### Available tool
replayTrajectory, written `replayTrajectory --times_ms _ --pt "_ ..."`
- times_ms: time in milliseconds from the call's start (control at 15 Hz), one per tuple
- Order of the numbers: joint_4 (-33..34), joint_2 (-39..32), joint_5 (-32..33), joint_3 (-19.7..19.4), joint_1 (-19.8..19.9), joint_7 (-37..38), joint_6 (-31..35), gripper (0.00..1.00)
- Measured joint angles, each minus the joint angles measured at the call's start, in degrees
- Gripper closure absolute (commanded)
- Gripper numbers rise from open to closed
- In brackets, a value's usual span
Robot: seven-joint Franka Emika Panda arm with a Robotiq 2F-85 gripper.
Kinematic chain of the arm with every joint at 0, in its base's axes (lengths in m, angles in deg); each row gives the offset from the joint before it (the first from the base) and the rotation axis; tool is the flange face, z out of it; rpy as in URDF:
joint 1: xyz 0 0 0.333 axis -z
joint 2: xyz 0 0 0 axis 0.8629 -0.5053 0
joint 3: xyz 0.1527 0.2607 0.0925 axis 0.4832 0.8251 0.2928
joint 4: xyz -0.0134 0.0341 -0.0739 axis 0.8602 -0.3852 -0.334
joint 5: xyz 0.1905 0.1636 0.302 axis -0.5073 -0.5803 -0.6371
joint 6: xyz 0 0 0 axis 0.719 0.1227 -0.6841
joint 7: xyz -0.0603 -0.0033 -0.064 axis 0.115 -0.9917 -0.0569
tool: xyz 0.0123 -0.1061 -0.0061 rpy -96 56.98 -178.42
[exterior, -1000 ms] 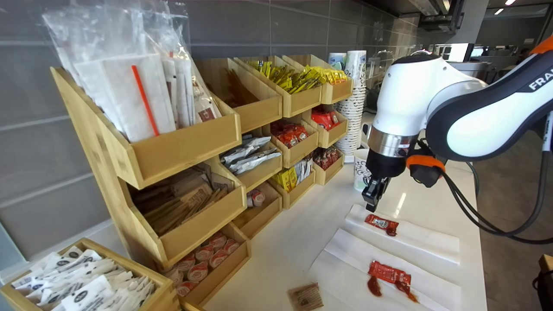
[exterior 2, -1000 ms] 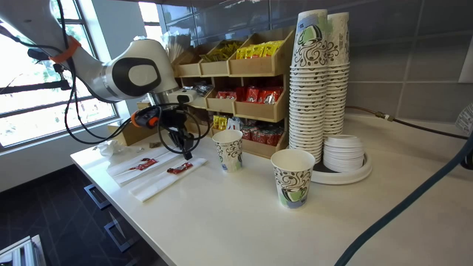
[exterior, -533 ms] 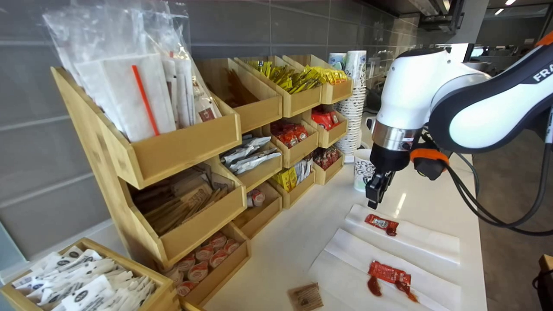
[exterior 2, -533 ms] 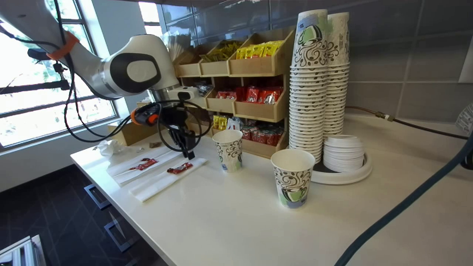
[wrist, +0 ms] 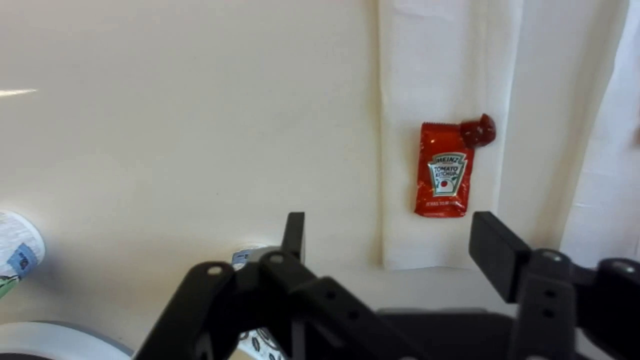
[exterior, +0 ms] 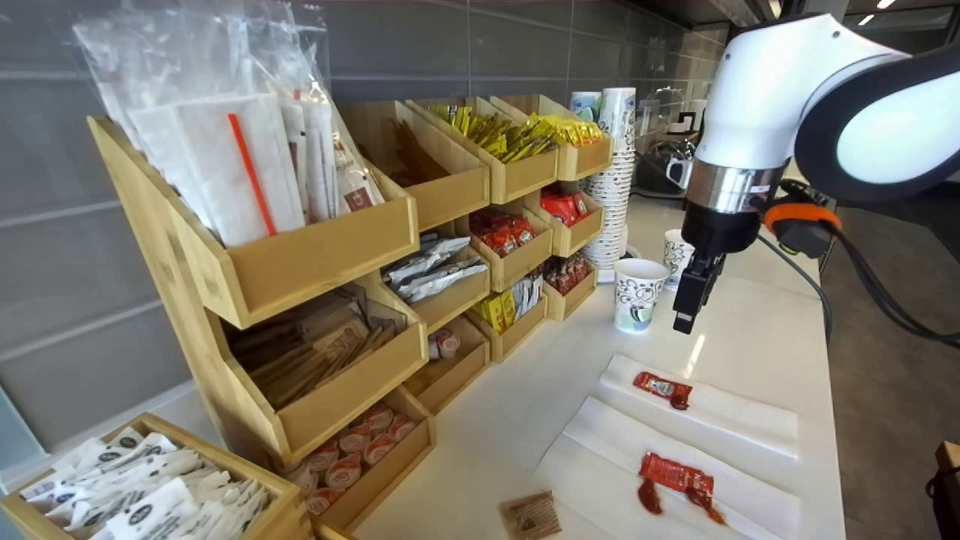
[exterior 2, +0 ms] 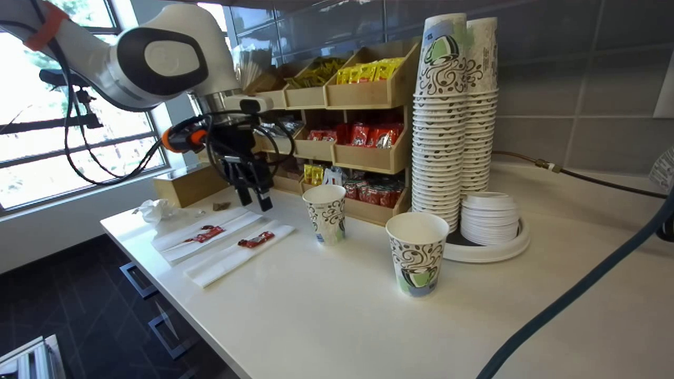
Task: Press down the sauce sachet
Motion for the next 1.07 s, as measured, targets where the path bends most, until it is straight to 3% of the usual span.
replayTrajectory --times_ms 467,1067 --pt "-1.2 7.7 -7.1 0.0 -1.5 -8.6 -7.1 0.00" --pt "-1.4 10.1 -9.5 0.5 -3.8 -10.3 -9.4 0.00"
